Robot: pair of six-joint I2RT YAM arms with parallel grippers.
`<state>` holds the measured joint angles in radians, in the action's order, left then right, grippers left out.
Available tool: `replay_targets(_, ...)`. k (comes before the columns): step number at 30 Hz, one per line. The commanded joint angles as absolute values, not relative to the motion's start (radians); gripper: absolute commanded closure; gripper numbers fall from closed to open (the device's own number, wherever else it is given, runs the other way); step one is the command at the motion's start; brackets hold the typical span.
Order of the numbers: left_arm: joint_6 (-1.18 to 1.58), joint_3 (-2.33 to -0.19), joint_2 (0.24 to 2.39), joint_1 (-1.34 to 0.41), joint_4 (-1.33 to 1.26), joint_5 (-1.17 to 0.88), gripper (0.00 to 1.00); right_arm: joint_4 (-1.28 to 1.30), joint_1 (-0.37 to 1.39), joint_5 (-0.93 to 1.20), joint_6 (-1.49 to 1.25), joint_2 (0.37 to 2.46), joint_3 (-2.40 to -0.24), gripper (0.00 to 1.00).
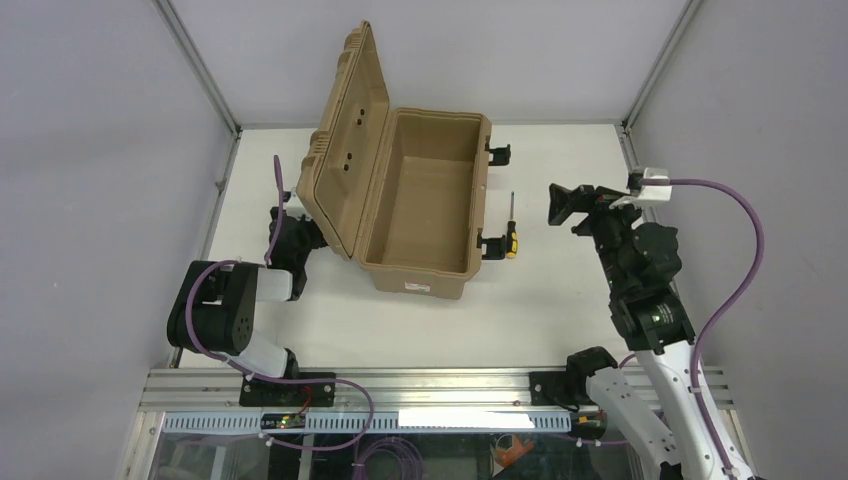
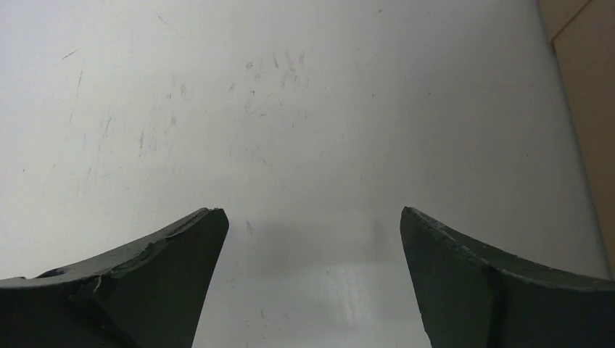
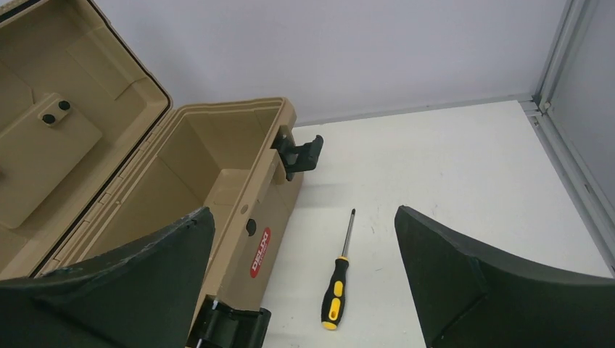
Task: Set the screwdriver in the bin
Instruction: Pick up the screwdriver from the center of the board.
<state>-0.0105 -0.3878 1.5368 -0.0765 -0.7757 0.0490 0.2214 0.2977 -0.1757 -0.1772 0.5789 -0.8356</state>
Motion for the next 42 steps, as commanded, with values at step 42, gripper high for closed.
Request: replay_targets(42,-0.003,-0.383,1.506,-0.066,-0.804,0.032,0.01,0.753,0.294,-0.130,-0.229,1.154,-1.582,0.01)
